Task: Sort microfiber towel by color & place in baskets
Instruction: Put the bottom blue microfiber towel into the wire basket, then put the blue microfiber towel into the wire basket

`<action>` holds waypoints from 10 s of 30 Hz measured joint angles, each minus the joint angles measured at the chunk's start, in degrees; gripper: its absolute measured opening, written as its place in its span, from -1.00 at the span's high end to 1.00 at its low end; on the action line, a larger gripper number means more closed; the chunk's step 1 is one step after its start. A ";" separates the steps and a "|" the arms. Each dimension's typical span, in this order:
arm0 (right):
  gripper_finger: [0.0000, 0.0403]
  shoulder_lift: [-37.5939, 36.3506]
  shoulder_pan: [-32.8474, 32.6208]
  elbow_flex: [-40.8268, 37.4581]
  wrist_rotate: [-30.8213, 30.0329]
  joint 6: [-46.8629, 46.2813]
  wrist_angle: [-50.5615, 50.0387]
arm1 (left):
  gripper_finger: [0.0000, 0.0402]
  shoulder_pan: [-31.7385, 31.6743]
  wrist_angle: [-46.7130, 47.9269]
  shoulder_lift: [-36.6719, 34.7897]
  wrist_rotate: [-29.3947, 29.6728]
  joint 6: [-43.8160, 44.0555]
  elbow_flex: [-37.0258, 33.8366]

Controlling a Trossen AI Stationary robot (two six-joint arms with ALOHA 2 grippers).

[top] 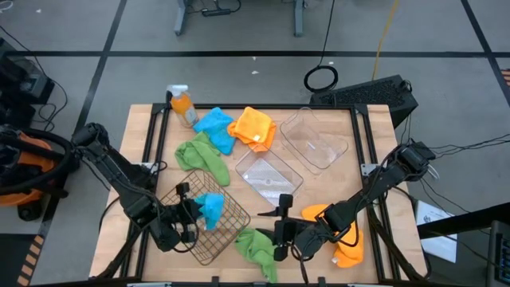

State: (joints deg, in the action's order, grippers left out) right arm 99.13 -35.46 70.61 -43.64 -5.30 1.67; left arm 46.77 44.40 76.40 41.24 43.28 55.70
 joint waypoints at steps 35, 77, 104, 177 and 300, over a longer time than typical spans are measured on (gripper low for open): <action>0.04 0.39 0.00 0.00 0.28 -0.94 -1.49 | 0.36 -10.02 3.11 0.07 -12.19 25.38 -12.76; 0.04 0.35 -0.13 0.00 0.44 -1.77 -2.36 | -0.16 -11.18 6.29 -4.97 -15.83 15.88 -12.04; 0.04 0.35 0.97 0.00 0.17 -2.45 -3.26 | -0.47 -13.98 9.30 -16.67 2.76 -1.06 -4.00; 0.04 0.33 13.62 0.00 0.66 -0.26 -5.25 | 0.29 -91.63 -26.02 21.94 -46.57 -58.72 -2.97; -0.34 5.01 0.98 -0.02 -28.08 74.99 14.22 | 0.88 -21.12 -33.59 -13.62 -19.25 -66.03 1.36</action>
State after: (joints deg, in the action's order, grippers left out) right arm 104.14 -34.48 70.59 -71.71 69.69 15.89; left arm 25.65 10.81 62.78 21.99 -22.75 57.06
